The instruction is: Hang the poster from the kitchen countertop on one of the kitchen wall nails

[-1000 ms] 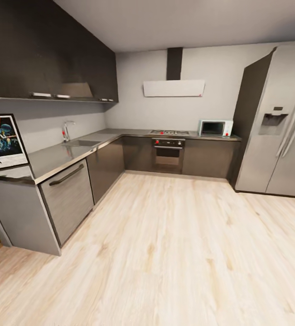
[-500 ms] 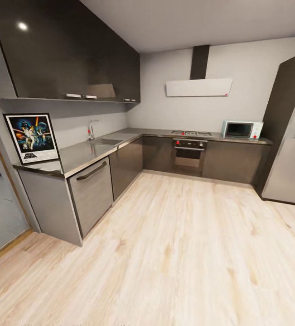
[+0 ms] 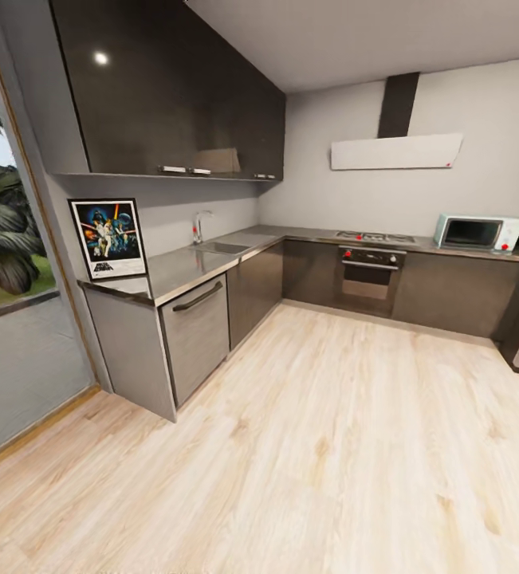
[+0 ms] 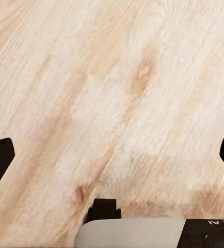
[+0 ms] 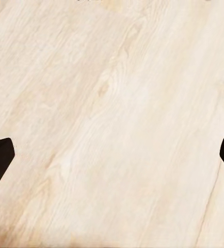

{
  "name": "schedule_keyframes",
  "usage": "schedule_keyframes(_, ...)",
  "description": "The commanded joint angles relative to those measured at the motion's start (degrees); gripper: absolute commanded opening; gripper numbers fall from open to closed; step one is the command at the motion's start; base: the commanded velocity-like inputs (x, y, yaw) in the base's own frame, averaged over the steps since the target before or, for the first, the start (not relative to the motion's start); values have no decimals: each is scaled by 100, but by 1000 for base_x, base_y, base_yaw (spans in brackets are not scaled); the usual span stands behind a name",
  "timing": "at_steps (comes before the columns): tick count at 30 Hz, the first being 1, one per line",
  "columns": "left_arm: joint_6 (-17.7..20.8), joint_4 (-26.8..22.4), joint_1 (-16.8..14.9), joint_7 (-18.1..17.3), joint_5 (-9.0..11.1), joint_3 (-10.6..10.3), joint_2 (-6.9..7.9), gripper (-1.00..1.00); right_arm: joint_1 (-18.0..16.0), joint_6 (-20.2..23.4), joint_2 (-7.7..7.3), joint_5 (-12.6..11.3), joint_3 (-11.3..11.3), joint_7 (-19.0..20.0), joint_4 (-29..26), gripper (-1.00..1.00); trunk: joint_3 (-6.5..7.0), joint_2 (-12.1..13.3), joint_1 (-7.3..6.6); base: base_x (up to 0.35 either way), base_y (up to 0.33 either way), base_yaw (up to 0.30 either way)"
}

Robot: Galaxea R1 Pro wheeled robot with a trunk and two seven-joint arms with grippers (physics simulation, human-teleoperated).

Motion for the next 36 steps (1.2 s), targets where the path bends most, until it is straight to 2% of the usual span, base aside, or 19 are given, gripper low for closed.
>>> schedule_keyframes(1, -1, -8, 2, 0, -1, 6, -1, 100, -3, -17, -1, 6, 3, -1, 6, 100, -5, -3, 0, 0, 0, 280)
schedule_keyframes(18, -1, -8, 2, -5, -1, 6, -1, 100, -5, -7, -5, 6, 5, 10, 10, 100, -5, -3, 0, 0, 8, 270)
schedule_keyframes(36, -6, -15, 2, -10, 7, 6, 59, 100, -5, 0, -19, 6, 2, 26, 29, 100, -5, -3, 0, 2, 305, 15)
